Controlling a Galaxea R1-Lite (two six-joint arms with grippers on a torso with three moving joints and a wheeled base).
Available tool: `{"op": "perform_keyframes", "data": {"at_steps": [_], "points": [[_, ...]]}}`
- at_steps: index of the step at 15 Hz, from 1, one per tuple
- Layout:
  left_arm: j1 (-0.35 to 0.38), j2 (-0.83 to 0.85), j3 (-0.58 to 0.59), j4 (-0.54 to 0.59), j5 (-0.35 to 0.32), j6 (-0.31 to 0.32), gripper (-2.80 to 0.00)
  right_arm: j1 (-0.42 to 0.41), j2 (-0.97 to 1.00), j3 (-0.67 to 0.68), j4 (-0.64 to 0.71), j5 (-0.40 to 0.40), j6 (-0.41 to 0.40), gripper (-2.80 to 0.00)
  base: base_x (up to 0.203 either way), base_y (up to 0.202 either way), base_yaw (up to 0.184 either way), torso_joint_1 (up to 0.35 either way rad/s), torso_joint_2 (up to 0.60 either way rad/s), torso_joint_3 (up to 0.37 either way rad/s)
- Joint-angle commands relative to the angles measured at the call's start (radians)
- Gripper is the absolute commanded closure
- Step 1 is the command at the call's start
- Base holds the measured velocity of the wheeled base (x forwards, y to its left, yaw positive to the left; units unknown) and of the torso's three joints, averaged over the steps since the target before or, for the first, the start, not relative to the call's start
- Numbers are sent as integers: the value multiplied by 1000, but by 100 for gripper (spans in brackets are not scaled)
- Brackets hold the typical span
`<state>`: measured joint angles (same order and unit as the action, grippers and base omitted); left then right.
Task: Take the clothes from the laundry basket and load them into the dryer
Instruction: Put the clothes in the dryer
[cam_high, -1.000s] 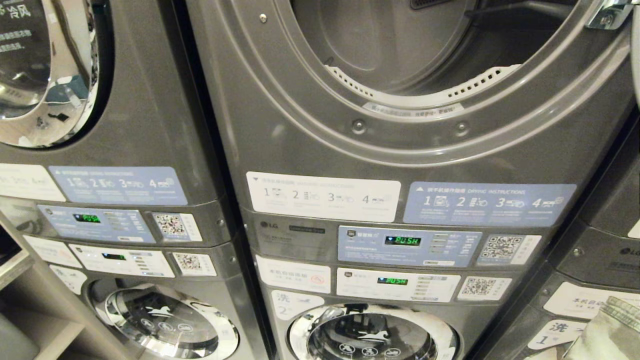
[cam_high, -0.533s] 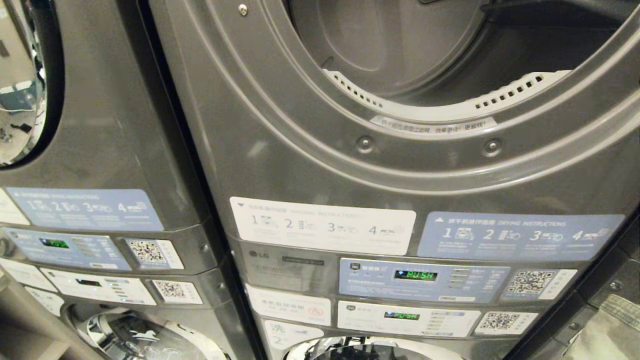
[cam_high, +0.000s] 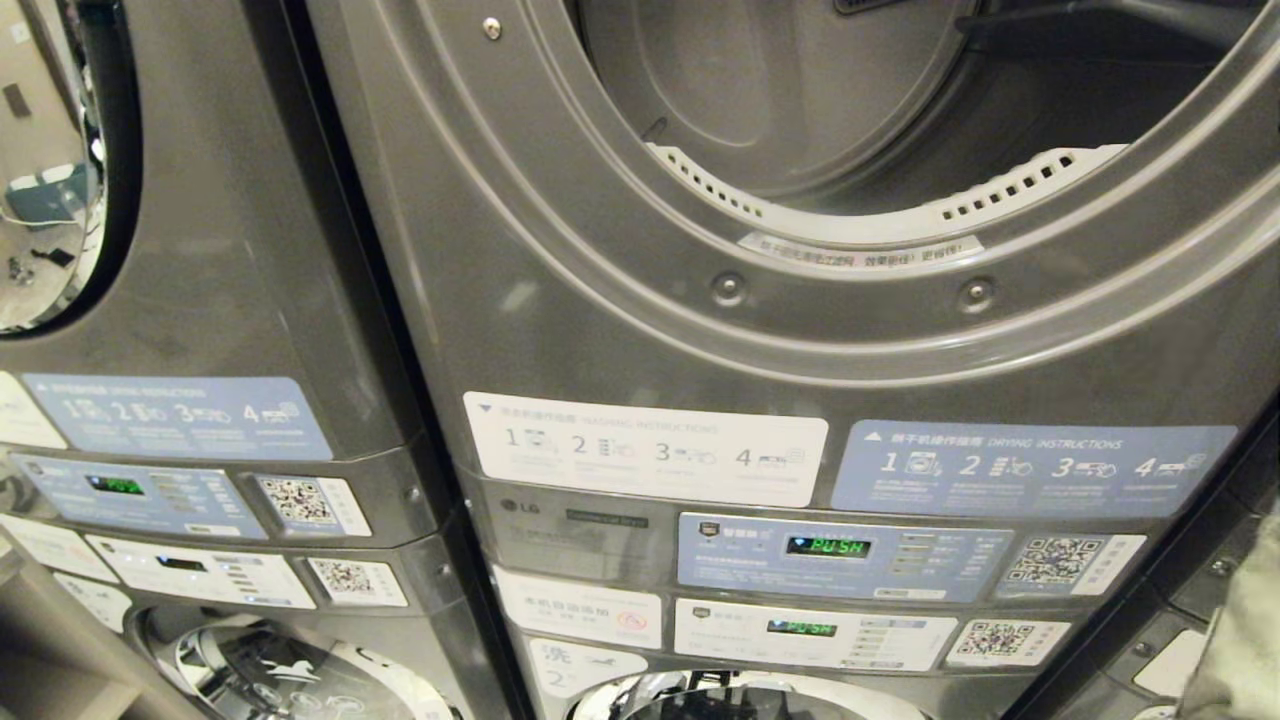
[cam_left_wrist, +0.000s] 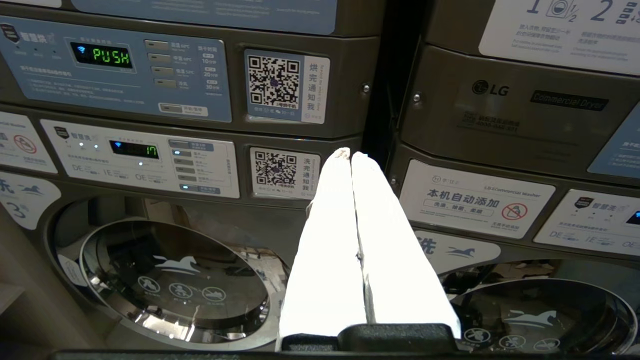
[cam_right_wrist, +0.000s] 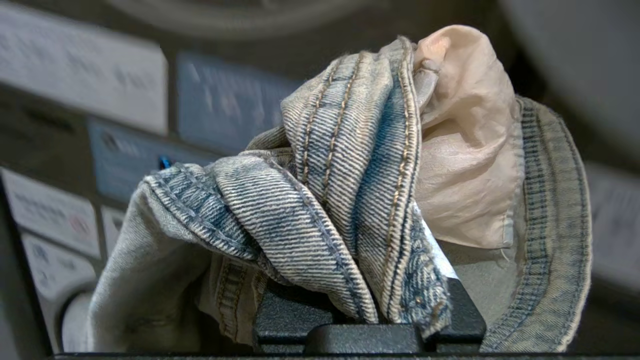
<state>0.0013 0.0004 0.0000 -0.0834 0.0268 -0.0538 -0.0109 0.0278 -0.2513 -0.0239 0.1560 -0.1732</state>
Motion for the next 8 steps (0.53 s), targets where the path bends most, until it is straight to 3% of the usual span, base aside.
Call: {"op": "perform_keyframes", "data": {"at_steps": [1,8], "points": [[0,-2,29,-1,1,0,0,0,99,-153,-6,53,-4,0,0,0,0,0,0,0],[0,-2,29,-1,1,0,0,-2,610,-634,-82,486,-3,0,0,0,0,0,0,0]]}}
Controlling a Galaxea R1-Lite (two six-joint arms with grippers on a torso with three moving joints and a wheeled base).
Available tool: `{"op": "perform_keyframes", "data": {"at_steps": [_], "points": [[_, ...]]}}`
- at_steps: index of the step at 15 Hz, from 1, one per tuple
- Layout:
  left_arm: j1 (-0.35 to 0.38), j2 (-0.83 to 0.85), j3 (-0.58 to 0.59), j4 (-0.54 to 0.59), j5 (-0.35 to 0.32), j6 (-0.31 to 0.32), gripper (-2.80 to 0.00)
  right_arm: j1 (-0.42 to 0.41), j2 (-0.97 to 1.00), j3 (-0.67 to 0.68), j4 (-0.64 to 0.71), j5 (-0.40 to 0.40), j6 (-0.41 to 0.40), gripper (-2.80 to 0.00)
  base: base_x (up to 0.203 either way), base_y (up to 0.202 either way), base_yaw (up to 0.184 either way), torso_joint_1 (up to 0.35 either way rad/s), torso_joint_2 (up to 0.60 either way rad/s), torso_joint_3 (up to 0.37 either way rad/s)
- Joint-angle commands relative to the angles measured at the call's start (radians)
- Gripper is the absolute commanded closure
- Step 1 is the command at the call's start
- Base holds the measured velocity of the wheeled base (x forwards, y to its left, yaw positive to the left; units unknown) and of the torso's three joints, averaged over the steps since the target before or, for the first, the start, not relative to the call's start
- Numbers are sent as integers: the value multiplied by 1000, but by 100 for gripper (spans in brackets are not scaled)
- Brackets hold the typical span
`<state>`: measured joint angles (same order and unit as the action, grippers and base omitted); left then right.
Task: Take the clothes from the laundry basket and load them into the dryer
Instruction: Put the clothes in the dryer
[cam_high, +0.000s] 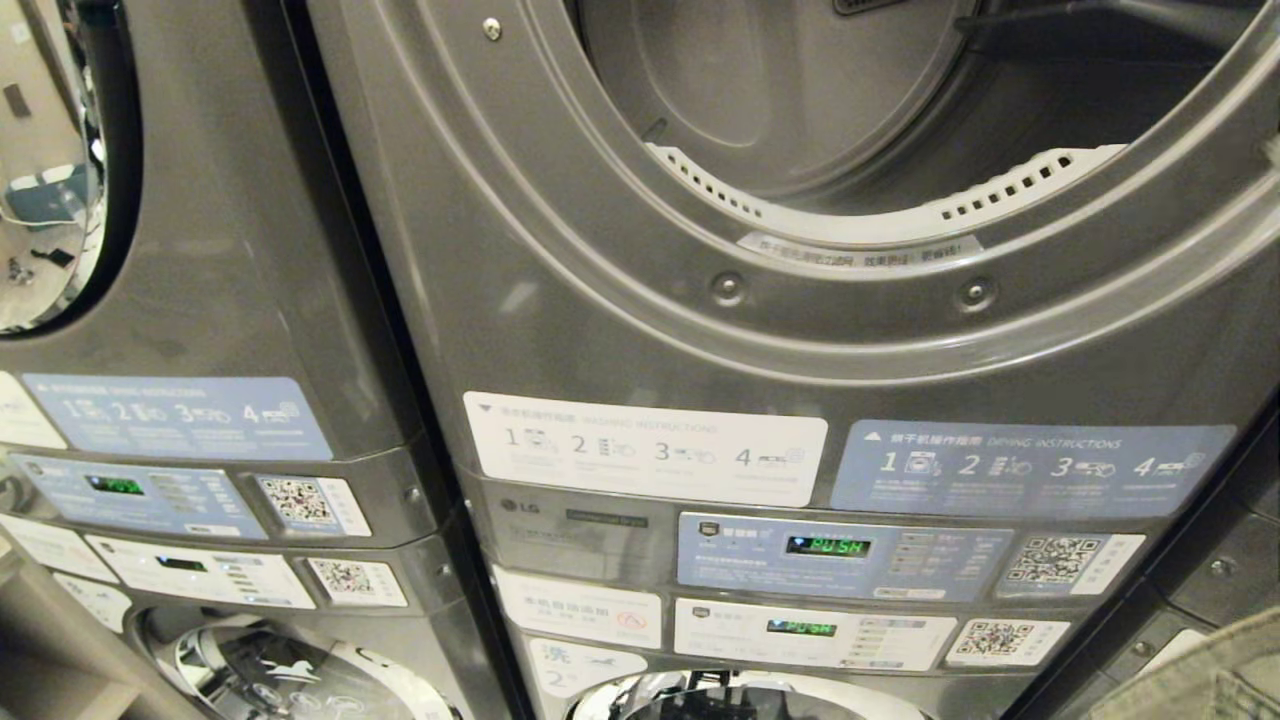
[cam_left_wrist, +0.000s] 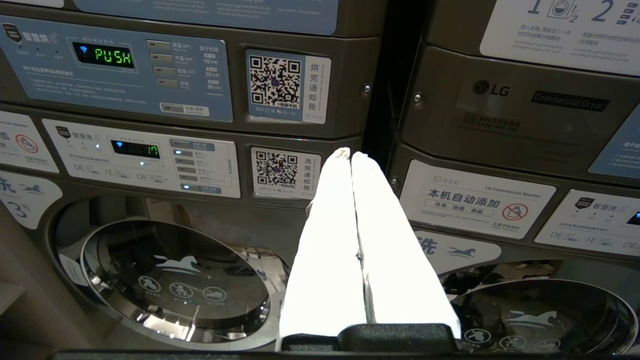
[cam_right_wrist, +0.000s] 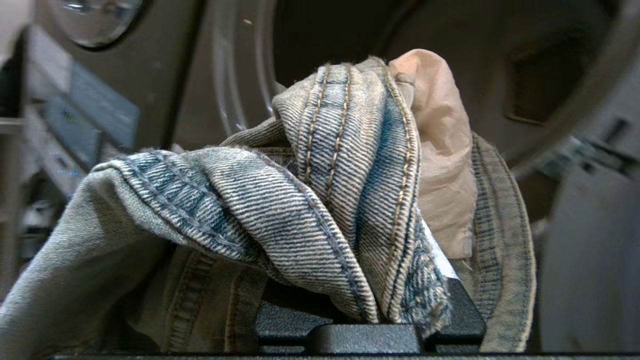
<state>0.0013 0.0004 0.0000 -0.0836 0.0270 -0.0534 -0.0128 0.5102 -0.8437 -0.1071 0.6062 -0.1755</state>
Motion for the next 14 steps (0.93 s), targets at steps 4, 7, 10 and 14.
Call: {"op": "perform_keyframes", "data": {"at_steps": [4,7,10,14], "points": [[0,-1,29,-1,1,0,0,16,401,-217,-96,106,0,0,0,0,0,0,0,0],[0,-1,29,-1,1,0,0,150,593,-383,-181,66,-8,0,0,0,0,0,0,0],[0,-1,29,-1,1,-1,0,279,762,-561,-241,4,-38,0,0,0,0,0,0,0],[0,-2,29,-1,1,0,0,439,945,-719,-261,-192,-132,0,0,0,0,0,0,0]]}}
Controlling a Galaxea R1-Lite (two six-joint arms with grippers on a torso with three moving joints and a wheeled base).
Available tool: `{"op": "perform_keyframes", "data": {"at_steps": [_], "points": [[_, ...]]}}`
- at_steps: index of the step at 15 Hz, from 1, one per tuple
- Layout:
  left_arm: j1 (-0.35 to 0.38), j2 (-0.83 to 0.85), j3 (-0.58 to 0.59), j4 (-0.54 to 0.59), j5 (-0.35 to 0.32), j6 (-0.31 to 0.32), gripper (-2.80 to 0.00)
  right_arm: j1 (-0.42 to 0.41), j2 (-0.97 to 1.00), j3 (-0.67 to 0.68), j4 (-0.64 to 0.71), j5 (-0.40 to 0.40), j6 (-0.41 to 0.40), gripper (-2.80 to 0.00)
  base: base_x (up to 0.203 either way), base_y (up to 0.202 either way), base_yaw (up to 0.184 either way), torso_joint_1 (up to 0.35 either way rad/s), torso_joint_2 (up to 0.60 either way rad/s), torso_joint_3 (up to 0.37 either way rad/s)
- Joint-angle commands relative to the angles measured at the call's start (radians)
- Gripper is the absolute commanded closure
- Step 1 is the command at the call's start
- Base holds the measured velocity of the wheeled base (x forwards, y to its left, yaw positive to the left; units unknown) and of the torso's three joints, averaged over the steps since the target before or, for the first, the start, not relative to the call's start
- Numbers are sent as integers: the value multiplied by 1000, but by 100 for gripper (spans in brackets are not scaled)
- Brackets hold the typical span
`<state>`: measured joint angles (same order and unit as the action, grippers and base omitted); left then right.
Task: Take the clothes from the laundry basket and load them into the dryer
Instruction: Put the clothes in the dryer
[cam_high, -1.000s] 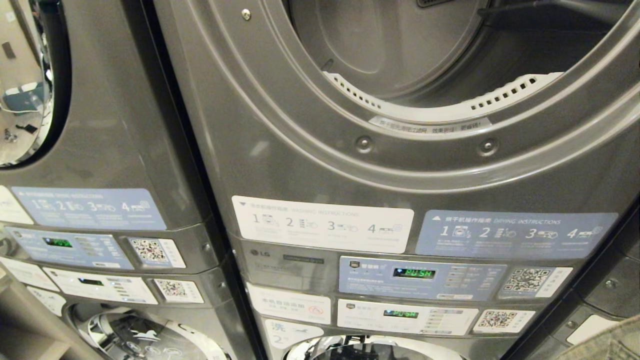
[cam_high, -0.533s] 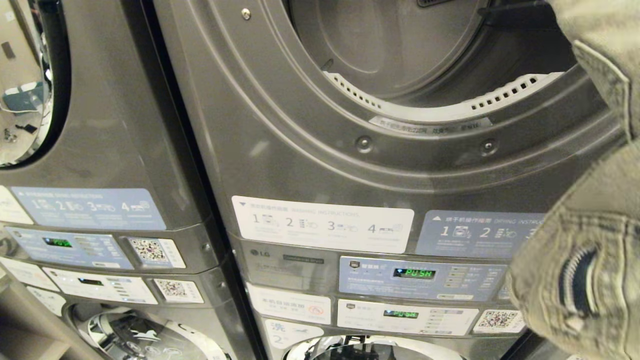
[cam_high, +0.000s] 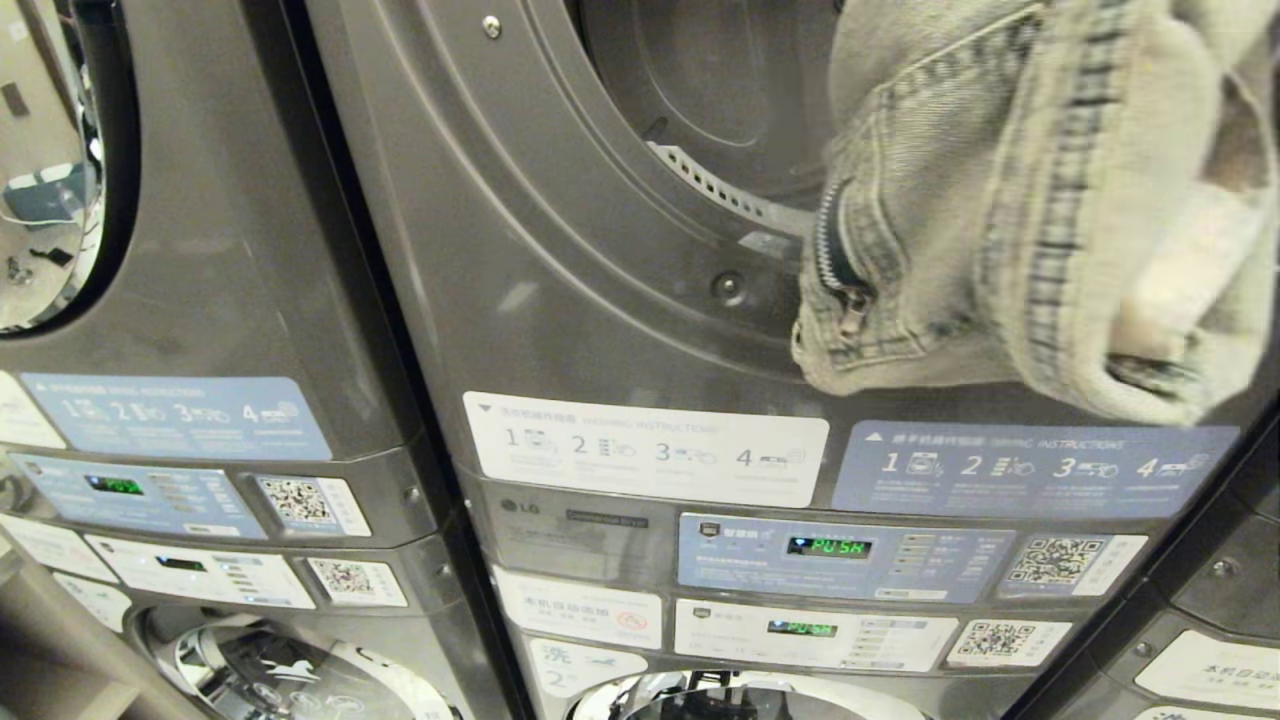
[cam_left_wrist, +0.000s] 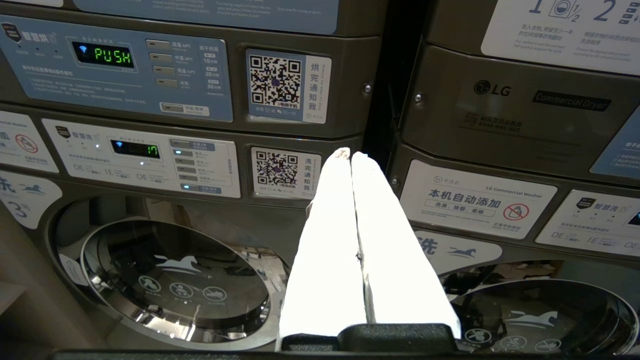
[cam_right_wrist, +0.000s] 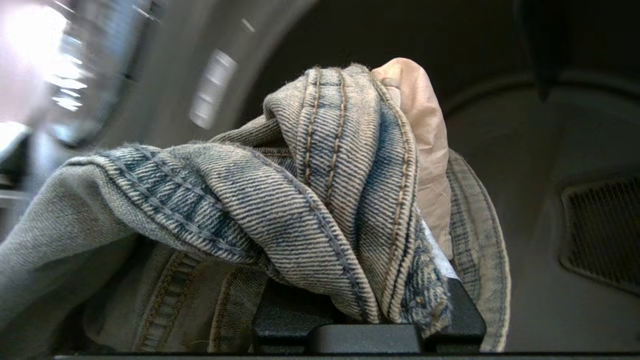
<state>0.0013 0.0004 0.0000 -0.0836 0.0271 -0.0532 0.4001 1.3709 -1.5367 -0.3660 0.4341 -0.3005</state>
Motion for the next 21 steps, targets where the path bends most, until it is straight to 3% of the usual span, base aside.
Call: {"op": "perform_keyframes", "data": {"at_steps": [1,8,15,18,21], "points": [[0,-2,29,-1,1,0,0,45,120,-51,-1,-67,-37,0,0,0,0,0,0,0],[0,-2,29,-1,1,0,0,125,425,-426,-44,-488,-107,0,0,0,0,0,0,0],[0,-2,29,-1,1,0,0,126,426,-432,-466,-608,-261,0,0,0,0,0,0,0],[0,0,29,-1,1,-2,0,126,420,-428,-499,-612,-278,0,0,0,0,0,0,0],[0,0,29,-1,1,0,0,126,483,-416,-467,-633,-235,0,0,0,0,0,0,0]]}}
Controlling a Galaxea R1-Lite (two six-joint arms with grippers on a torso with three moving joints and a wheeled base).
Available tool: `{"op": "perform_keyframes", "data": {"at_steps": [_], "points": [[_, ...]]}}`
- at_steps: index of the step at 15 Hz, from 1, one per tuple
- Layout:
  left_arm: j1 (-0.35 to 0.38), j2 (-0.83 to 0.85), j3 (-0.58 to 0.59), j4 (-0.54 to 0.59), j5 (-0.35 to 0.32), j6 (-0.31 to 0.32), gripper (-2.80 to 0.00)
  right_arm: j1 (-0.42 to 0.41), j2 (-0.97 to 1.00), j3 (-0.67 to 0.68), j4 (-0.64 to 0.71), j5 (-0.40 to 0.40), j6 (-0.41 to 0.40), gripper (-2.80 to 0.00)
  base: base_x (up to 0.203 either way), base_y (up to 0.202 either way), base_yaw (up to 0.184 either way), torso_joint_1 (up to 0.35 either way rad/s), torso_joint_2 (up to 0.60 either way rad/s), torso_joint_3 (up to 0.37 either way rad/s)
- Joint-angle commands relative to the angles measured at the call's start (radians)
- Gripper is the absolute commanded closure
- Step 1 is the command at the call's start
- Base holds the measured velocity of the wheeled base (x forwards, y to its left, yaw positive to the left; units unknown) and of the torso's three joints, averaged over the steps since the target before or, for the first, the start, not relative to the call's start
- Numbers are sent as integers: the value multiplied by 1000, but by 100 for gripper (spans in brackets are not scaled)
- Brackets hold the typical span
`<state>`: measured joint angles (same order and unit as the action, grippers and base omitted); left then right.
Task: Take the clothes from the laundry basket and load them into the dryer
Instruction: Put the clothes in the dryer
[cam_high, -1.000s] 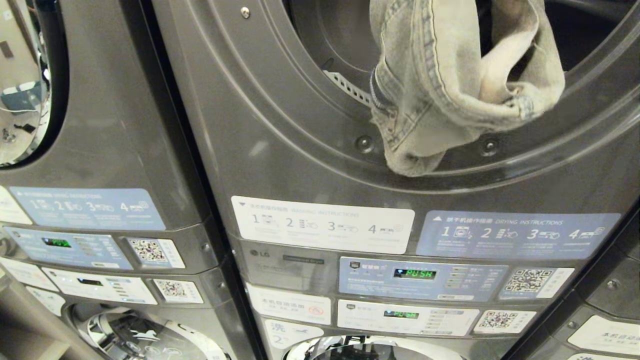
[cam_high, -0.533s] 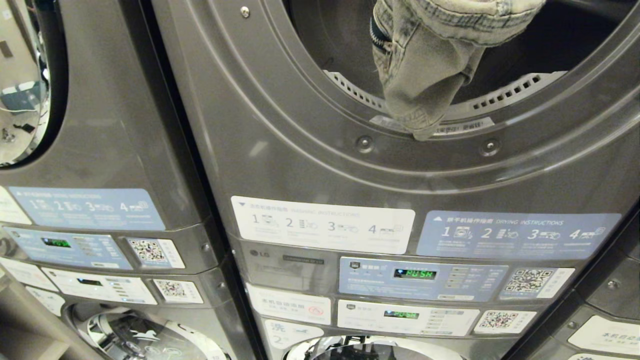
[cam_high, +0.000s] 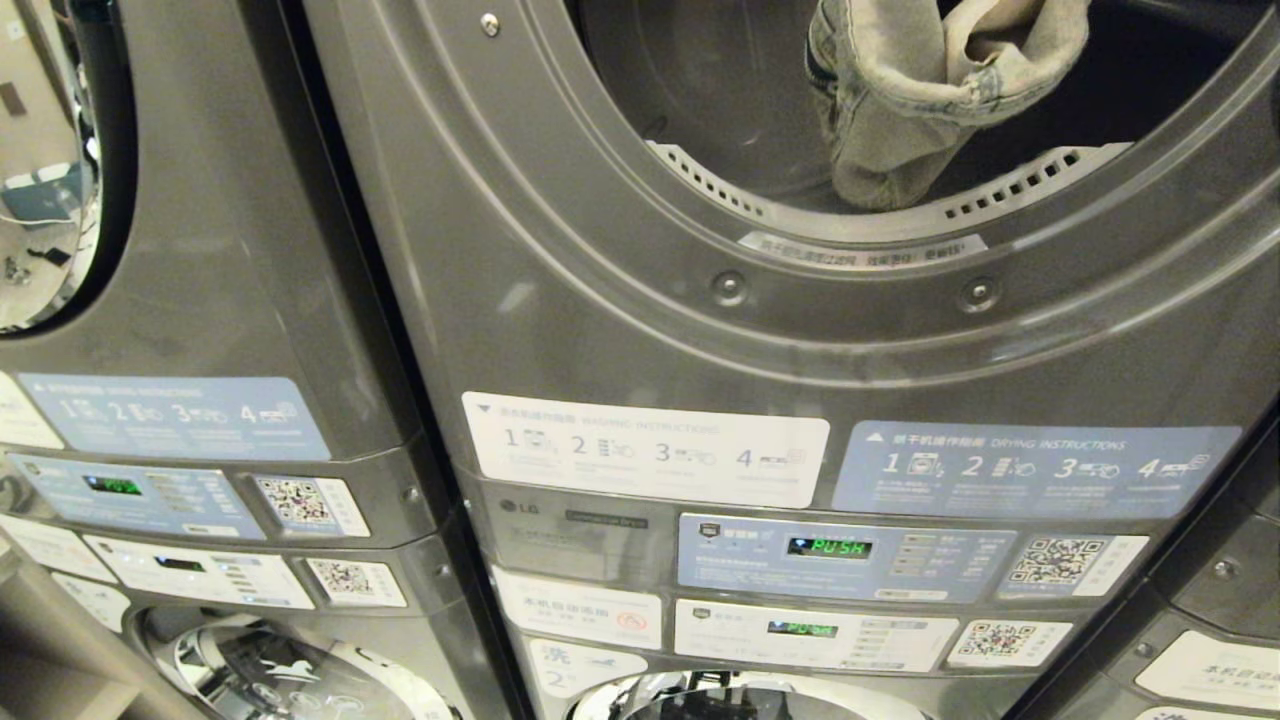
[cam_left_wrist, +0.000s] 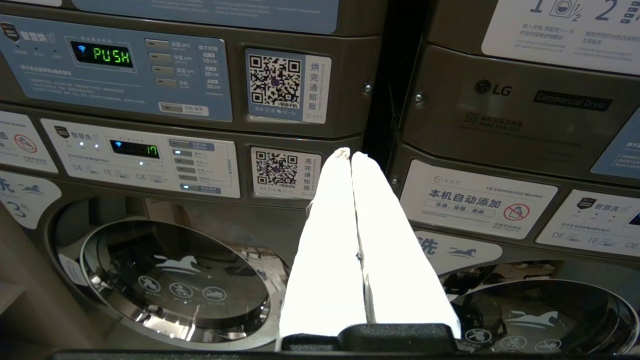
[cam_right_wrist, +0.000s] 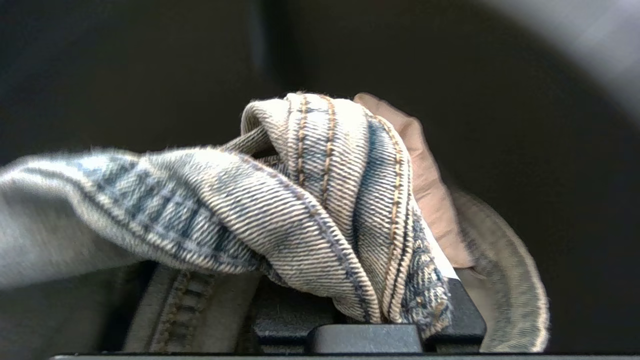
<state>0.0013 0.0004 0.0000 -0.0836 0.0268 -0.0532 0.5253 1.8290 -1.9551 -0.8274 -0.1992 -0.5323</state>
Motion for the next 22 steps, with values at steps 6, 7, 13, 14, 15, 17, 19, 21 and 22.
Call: {"op": "perform_keyframes", "data": {"at_steps": [6,7,13,14,15,17,19,21,22], "points": [[0,-2,29,-1,1,-2,0,-34,112,-11,265,-108,143,0,0,0,0,0,0,0],[0,-2,29,-1,1,0,0,-46,102,-12,345,-110,198,0,0,0,0,0,0,0],[0,-1,29,-1,1,0,0,-50,58,-13,484,-109,233,0,0,0,0,0,0,0],[0,-2,29,-1,1,0,0,-50,58,-13,483,-108,232,0,0,0,0,0,0,0],[0,-2,29,-1,1,0,0,-51,56,-13,482,-108,229,0,0,0,0,0,0,0],[0,-1,29,-1,1,-1,0,-51,56,-13,482,-108,230,0,0,0,0,0,0,0],[0,-2,29,-1,1,0,0,-50,51,-12,484,-104,209,-280,0,0,0,0,0,0],[0,-2,29,-1,1,0,0,-50,49,-11,515,-102,189,-280,0,0,0,0,0,0],[0,0,29,-1,1,0,0,-50,41,-11,534,-102,189,-280,0,0,0,0,0,0]]}}
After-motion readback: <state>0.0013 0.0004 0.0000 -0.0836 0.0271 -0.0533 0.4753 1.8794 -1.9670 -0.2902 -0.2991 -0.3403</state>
